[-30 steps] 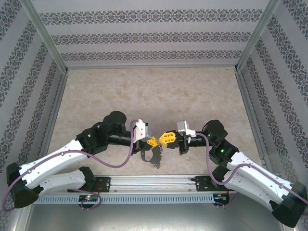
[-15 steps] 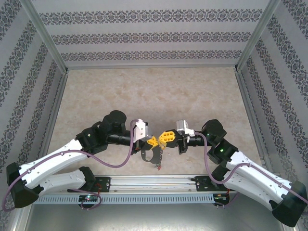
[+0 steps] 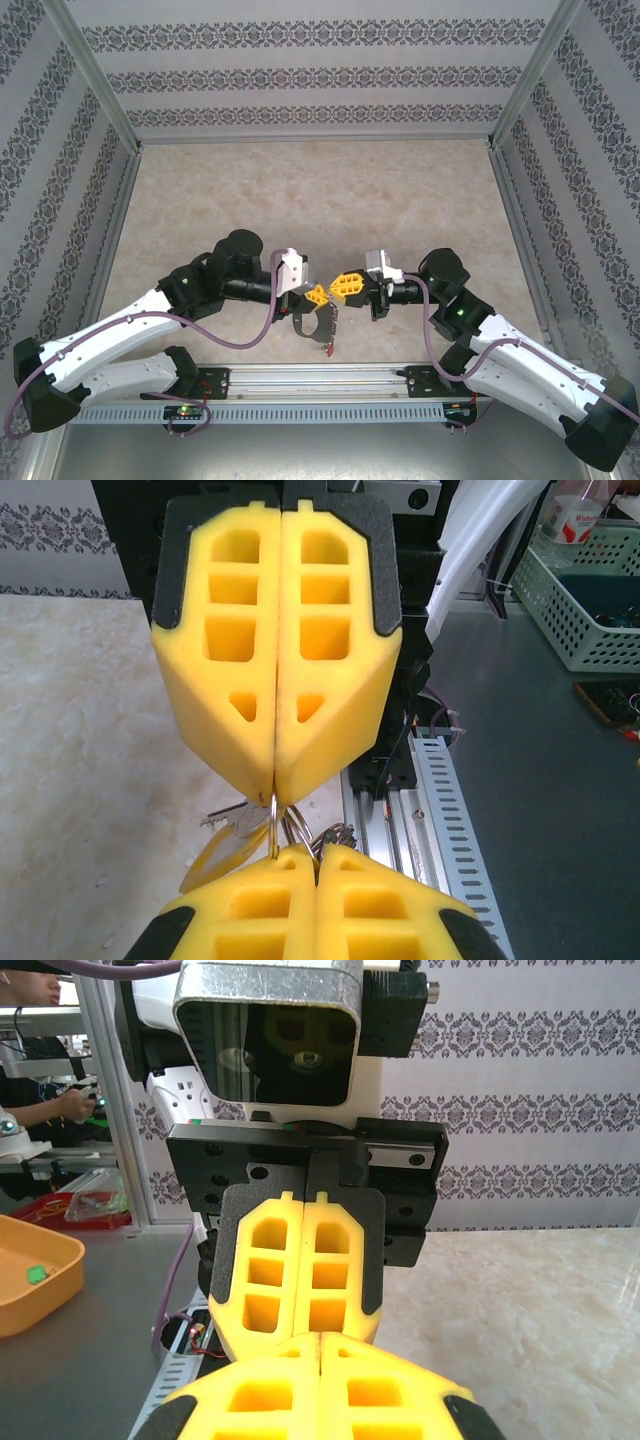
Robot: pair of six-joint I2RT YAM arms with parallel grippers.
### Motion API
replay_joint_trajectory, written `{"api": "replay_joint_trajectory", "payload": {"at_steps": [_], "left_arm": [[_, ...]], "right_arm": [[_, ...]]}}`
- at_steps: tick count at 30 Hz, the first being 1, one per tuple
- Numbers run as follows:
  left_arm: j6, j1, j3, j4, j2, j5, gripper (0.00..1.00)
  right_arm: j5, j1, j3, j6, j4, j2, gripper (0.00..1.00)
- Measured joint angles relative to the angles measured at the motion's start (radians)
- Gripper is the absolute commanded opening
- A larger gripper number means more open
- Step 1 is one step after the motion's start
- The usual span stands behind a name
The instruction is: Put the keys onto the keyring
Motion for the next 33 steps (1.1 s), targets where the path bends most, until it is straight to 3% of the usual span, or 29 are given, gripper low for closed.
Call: {"api": "replay_joint_trajectory", "payload": {"at_steps": [11, 20, 28, 33], "left_arm": [[0.003, 0.000, 0.000, -0.007, -0.001, -0.013, 0.00], [-0.051, 0.000, -0.101, -0.008, -0.103, -0.188, 0.00], [-0.093, 0.000, -0.138, -0.007, -0.190, -0.321, 0.00], [-0.105, 0.000, -0.156, -0.005, -0.219, -0.347, 0.00]], "right_arm": [[0.039, -0.053, -0.003, 0.037, 0.001, -0.019, 0.00], [0.317, -0.158, -0.134, 0.276, 0.012, 0.045, 0.00], [0.569, -0.154, -0.392, 0.512, 0.047, 0.045, 0.00], [0.680, -0.126, -0.457, 0.592, 0.014, -0.066, 0.00]]}}
